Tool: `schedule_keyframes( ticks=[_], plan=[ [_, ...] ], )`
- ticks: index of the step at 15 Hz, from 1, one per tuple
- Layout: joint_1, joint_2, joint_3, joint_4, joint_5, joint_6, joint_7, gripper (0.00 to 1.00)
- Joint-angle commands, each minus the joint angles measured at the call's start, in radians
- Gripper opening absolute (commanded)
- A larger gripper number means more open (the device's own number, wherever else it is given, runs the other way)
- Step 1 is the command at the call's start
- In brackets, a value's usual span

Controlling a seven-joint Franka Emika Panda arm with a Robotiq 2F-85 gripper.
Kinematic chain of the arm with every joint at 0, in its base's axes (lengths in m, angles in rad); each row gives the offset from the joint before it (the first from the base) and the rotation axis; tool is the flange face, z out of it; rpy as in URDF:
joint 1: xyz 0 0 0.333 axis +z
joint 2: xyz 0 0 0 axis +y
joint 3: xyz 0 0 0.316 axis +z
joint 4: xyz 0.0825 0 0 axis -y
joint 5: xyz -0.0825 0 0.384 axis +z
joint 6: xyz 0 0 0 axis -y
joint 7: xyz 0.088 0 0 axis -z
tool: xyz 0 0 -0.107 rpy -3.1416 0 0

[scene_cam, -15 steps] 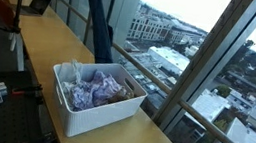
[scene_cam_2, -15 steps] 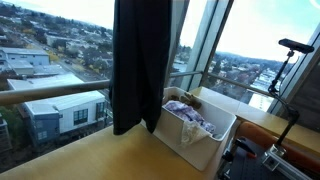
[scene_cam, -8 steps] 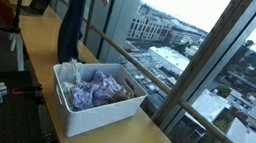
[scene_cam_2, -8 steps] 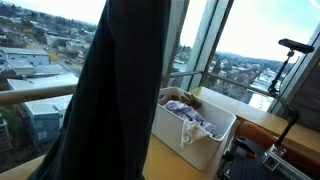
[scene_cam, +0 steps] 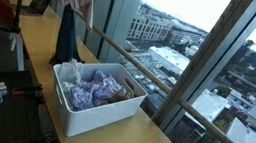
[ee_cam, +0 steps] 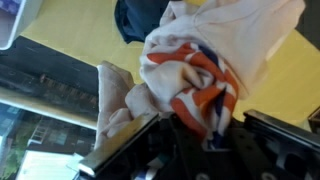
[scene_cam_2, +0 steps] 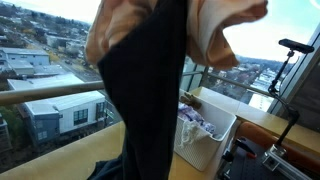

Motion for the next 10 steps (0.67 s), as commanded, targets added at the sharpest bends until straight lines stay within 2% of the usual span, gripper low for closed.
schedule_keyframes(
  ticks=[1, 6, 10],
  plan=[
    [0.076, -0.009, 0.013, -0.147, -0.030, 0.121, 0.005, 0.05],
    [0.079, -0.003, -0.021, -0.276, -0.064, 0.205, -0.023, 0.05],
    [0.058, 0.043, -0.055, -0.273, -0.113, 0.258, -0.028, 0.05]
  ],
)
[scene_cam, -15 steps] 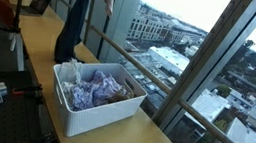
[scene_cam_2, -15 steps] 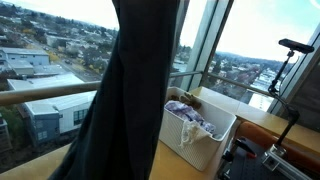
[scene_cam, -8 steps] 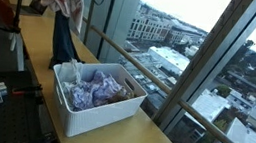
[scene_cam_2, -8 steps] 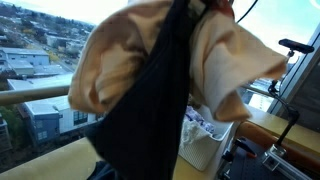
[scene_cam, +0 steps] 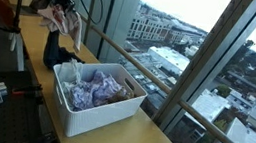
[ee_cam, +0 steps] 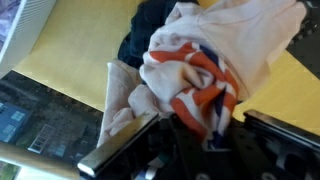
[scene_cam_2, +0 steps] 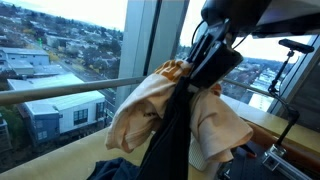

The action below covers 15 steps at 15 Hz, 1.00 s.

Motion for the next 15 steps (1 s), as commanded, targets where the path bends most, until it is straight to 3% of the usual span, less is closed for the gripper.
schedule_keyframes(
  ticks=[1, 9, 10, 11, 12, 15],
  plan=[
    [-0.013, 0.049, -0.027, 0.028, -0.052, 0.062, -0.011, 0.05],
    [0.000, 0.274, -0.051, 0.187, -0.181, 0.138, 0.024, 0.05],
    [0.007, 0.298, -0.053, 0.205, -0.186, 0.133, 0.030, 0.11],
    [0.017, 0.320, -0.056, 0.220, -0.197, 0.129, 0.047, 0.43],
    [0.024, 0.337, -0.058, 0.231, -0.201, 0.125, 0.054, 0.45],
    [0.037, 0.350, -0.060, 0.243, -0.200, 0.112, 0.062, 0.66]
  ],
)
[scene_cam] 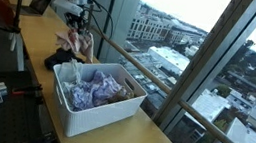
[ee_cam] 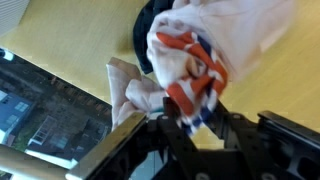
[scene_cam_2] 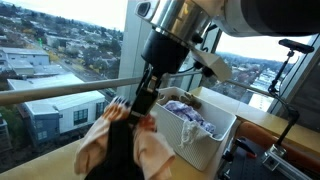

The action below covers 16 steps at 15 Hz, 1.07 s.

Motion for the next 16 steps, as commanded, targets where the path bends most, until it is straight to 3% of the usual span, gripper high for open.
schedule_keyframes(
  ticks=[1, 5, 16],
  plan=[
    [0.029, 0.007, -0.024, 0.035, -0.019, -0.023, 0.027, 0.72],
    [-0.002, -0.065, -0.038, -0.011, -0.003, -0.022, 0.014, 0.99],
    [-0.172, -0.330, -0.139, -0.258, 0.031, 0.048, -0.079, 1.00]
  ],
)
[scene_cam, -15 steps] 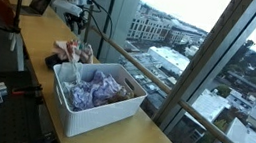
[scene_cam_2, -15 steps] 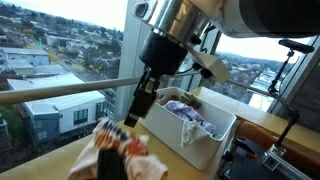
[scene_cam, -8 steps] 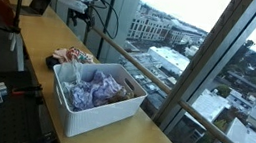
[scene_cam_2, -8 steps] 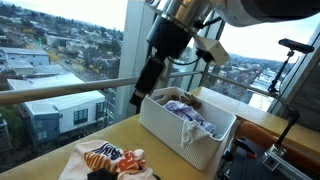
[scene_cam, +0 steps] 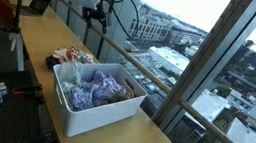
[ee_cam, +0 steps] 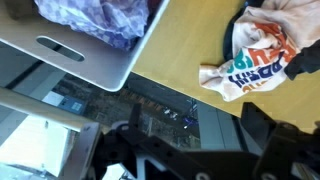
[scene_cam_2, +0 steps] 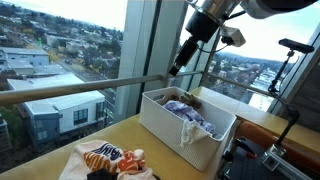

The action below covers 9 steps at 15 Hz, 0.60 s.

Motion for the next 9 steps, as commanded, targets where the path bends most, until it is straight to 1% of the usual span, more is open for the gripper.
schedule_keyframes(
  ticks=[1, 5, 9],
  plan=[
    [-0.033, -0.077, -0.033, -0.115, 0.028, 0.055, -0.041, 1.00],
    [-0.077, -0.083, -0.079, -0.187, 0.013, 0.111, -0.070, 1.00],
    [-0.125, -0.061, -0.130, -0.216, 0.001, 0.150, -0.120, 1.00]
  ],
)
